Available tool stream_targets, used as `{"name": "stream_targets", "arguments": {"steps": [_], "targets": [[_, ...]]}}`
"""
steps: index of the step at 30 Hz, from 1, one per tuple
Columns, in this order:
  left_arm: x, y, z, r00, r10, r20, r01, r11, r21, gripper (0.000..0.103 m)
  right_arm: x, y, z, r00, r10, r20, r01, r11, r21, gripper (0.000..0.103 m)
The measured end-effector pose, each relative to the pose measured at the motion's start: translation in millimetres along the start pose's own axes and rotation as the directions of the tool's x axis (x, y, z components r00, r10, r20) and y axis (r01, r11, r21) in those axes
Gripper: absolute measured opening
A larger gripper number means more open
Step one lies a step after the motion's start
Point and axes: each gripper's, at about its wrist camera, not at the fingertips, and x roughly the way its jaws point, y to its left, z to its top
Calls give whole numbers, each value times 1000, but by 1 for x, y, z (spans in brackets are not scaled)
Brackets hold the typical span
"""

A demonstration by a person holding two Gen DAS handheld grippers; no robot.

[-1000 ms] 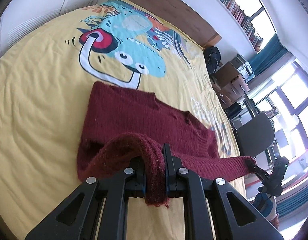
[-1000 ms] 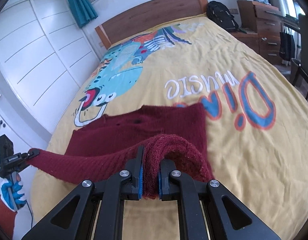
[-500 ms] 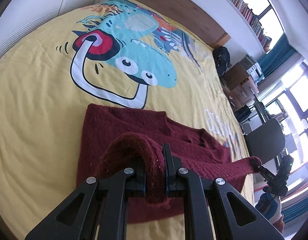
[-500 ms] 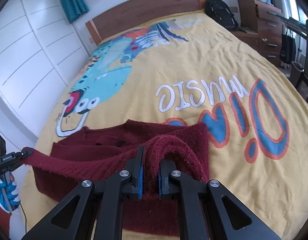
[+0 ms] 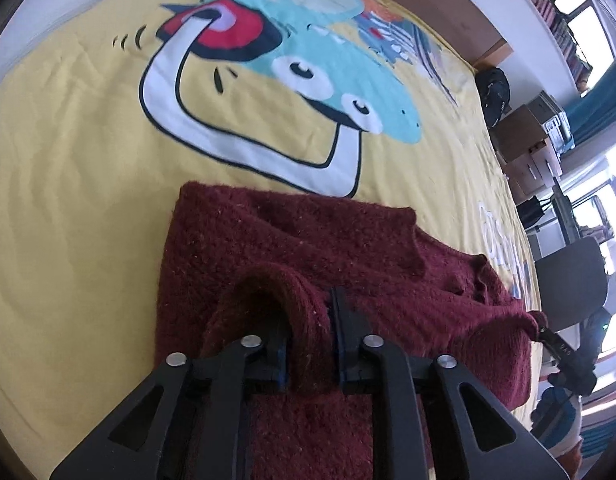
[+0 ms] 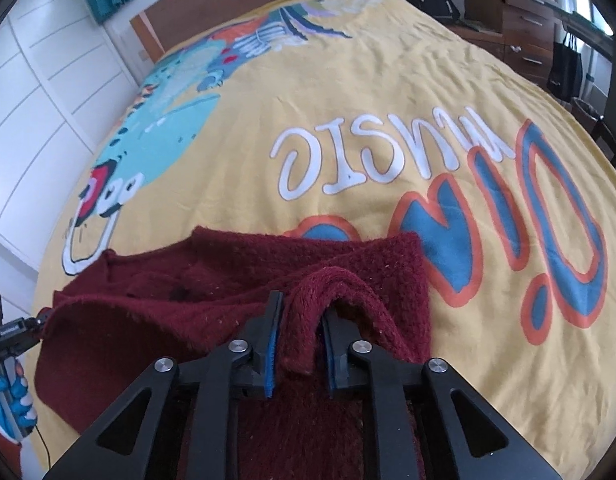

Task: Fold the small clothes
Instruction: 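Open both tools and release the hem onto the sweater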

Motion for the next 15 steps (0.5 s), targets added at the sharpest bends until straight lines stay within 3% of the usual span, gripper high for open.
{"name": "stream_targets", "arguments": {"steps": [2,5,7,9,11,15], "targets": [[1,6,2,1000,-28,-3,28,999,-29,27,6,0,0,1000,-3,-16,3,1000,7,21],[-2,13,7,997,-76,3,76,994,-75,33,11,-3,0,999,23,-26,-22,999,35,33],[-6,15,11,994,-112,12,113,988,-102,41,10,-4,0,999,45,-18,-44,998,49,52],[-13,16,12,989,-148,25,150,982,-117,48,7,-3,3,998,55,-2,-55,997,48,61],[-19,14,13,990,-138,37,141,984,-106,55,2,-2,6,999,48,9,-48,998,43,64],[-33,15,14,990,-131,51,136,986,-96,56,-9,-2,9,999,37,25,-38,999,17,66]]}}
